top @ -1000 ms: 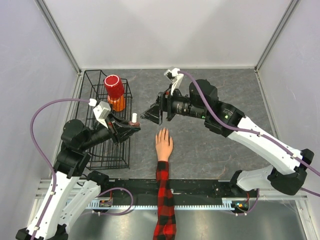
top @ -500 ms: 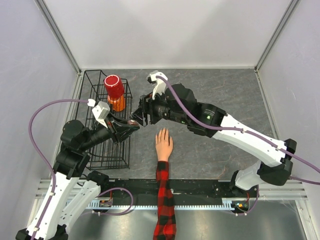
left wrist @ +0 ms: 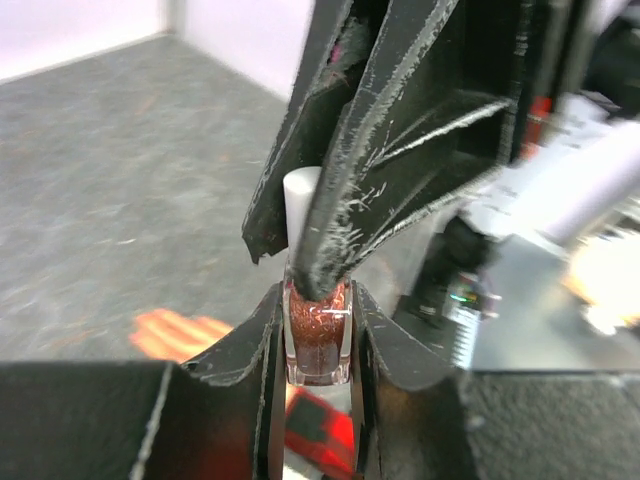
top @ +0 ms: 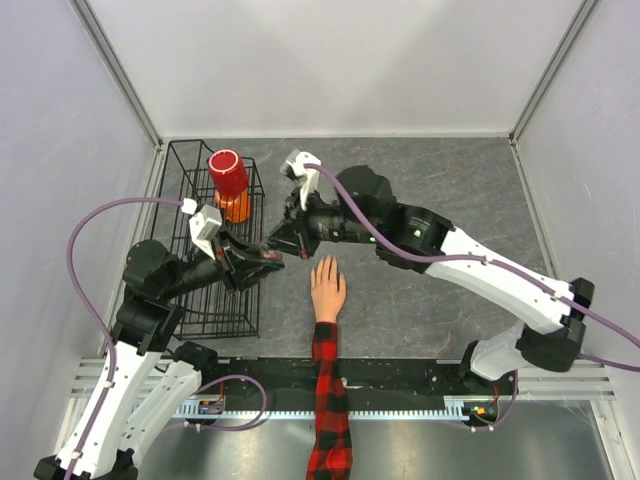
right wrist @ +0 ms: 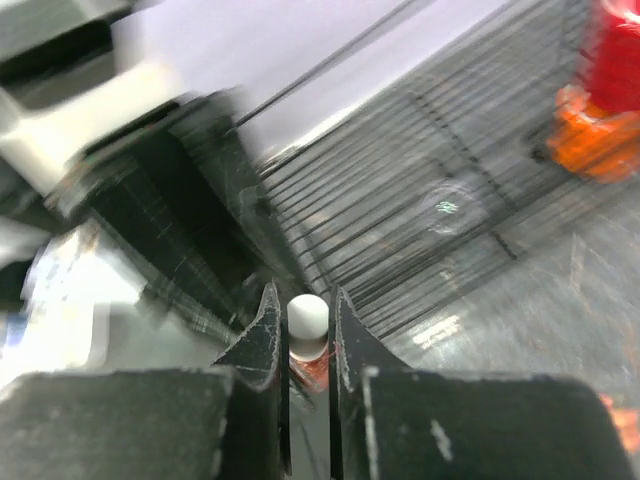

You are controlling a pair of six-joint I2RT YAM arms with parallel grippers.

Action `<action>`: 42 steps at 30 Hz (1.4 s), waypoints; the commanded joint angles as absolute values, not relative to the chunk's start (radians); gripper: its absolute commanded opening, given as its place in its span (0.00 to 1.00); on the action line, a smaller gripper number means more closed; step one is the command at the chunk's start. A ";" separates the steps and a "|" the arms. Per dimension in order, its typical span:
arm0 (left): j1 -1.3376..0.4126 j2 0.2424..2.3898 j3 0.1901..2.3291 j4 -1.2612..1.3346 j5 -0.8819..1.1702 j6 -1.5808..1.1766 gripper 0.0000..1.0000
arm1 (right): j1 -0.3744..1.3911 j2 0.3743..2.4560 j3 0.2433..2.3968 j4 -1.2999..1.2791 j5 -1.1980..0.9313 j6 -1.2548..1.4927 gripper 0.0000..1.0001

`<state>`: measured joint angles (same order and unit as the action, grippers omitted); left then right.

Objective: Paint the nails

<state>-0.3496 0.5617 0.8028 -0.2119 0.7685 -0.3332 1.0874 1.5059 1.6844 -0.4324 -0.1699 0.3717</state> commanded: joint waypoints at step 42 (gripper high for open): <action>-0.357 0.472 0.772 -0.166 0.584 -0.094 0.02 | 1.101 1.559 1.773 -0.433 0.020 0.321 0.55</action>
<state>-0.3595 0.4877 0.7635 -0.2481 0.5938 -0.1390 1.0943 1.5501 1.7416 -0.4053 0.0029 0.3187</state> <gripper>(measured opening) 0.305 0.552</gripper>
